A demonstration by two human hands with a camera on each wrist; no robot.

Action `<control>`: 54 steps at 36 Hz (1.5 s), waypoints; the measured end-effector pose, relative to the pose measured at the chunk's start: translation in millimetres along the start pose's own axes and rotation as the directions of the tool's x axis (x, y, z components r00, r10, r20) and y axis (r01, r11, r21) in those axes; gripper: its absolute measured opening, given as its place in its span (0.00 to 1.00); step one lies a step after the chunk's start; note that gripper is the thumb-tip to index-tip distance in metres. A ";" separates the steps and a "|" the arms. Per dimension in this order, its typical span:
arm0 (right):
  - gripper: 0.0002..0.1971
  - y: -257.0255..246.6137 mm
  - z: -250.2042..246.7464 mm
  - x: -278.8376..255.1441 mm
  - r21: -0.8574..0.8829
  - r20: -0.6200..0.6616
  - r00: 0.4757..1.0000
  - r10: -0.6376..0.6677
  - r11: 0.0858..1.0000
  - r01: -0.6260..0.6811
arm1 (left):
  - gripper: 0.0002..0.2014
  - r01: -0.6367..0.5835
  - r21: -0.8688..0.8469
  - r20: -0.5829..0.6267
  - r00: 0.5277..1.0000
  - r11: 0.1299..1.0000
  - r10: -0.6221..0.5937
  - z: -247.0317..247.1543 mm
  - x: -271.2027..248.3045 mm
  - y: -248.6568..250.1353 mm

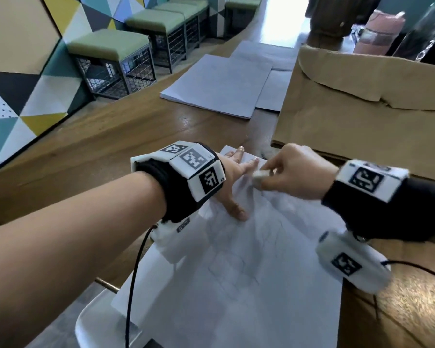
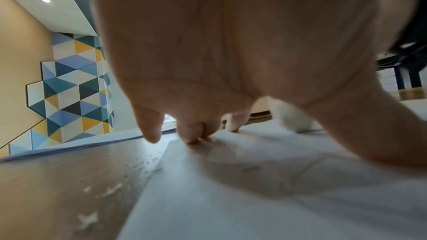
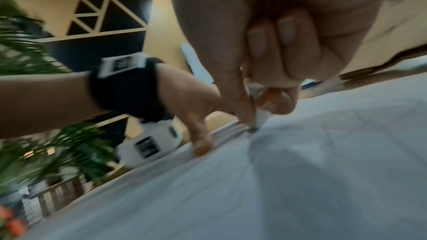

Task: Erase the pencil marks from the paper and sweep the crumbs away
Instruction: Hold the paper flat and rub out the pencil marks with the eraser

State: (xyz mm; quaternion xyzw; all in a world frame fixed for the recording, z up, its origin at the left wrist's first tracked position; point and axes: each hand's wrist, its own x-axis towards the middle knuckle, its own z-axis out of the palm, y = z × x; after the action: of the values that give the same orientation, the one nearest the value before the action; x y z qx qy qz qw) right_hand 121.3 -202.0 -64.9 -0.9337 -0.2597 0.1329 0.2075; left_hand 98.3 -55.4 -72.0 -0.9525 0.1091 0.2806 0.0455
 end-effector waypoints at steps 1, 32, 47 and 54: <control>0.13 -1.0 1.9 -8.5 -0.012 0.044 0.998 -0.038 0.999 0.038 | 0.60 0.002 0.000 0.000 1.000 1.000 -0.002 -0.2 0.1 0.2; 0.13 -4.6 0.7 -19.7 -0.065 0.243 0.970 -0.014 0.997 0.031 | 0.60 0.018 -0.014 0.019 1.000 1.000 -0.017 1.8 -0.8 0.0; 0.10 6.6 2.9 -30.8 0.094 0.277 0.958 0.070 0.991 -0.100 | 0.61 0.040 0.068 0.034 0.999 0.997 -0.042 -3.7 3.1 9.0; 0.09 11.7 -8.1 -3.1 0.221 0.073 0.975 0.209 0.950 -0.220 | 0.60 0.041 0.092 0.037 0.998 0.995 -0.045 -7.0 -0.4 11.2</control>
State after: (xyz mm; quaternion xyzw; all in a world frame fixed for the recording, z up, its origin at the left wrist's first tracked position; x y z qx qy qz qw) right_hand 126.6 -215.4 -62.6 -0.9230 -0.1446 0.2062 0.2910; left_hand 99.1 -67.3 -66.3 -0.9459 0.1004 0.2929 0.0971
